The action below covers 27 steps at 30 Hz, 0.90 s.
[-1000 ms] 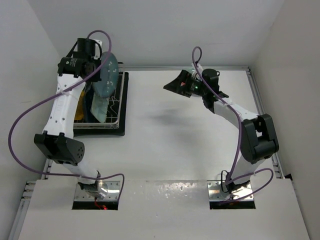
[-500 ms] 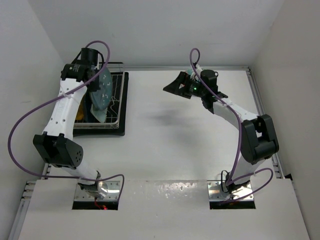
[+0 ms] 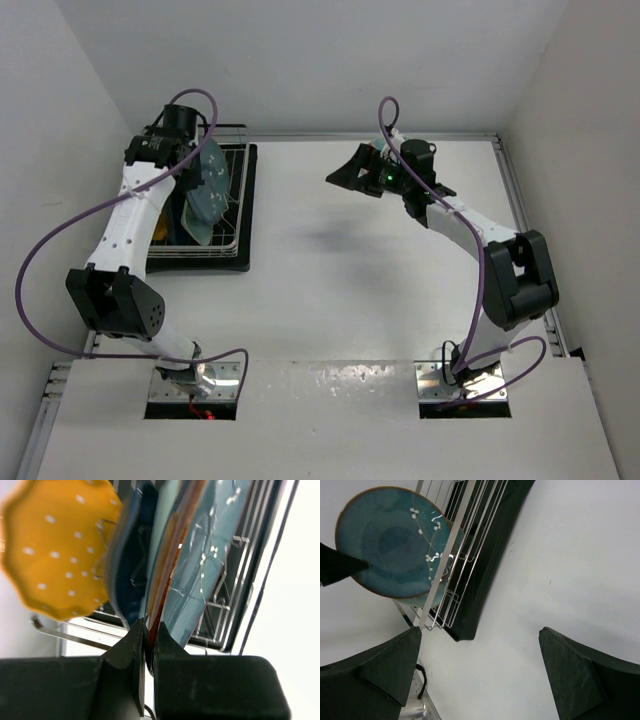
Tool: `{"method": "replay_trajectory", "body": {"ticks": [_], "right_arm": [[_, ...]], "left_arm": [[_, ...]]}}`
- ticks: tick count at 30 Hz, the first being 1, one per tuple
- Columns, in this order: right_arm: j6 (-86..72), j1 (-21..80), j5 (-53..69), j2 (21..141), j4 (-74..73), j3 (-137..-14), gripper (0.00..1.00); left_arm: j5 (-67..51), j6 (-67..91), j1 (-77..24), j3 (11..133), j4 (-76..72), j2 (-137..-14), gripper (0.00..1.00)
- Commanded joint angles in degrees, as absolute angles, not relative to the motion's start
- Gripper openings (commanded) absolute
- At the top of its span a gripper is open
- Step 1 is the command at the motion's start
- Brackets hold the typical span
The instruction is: Load the plates into the dish rack
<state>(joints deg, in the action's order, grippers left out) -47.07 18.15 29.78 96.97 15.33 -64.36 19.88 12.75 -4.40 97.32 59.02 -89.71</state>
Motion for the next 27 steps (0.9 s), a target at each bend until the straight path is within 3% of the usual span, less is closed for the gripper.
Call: {"method": "replay_trajectory", "body": {"ticks": [1, 12, 21, 27], "right_arm": [[-46.0, 18.4, 28.2, 94.7, 15.6, -65.6, 1.0], [-44.2, 17.9, 27.2, 94.1, 12.4, -65.7, 1.0], [-44.0, 17.8, 27.3, 94.3, 12.2, -66.3, 1.0], [-44.0, 17.8, 27.2, 94.2, 12.2, -66.4, 1.0]], "left_arm": [[17.9, 13.6, -3.5, 94.7, 54.8, -84.7, 0.0], [19.2, 14.8, -1.3, 92.7, 54.8, -86.5, 0.0], [28.4, 12.0, -1.9, 105.6, 54.8, -87.5, 0.0], [33.8, 10.5, -4.6, 107.8, 54.3, -87.5, 0.0]]}}
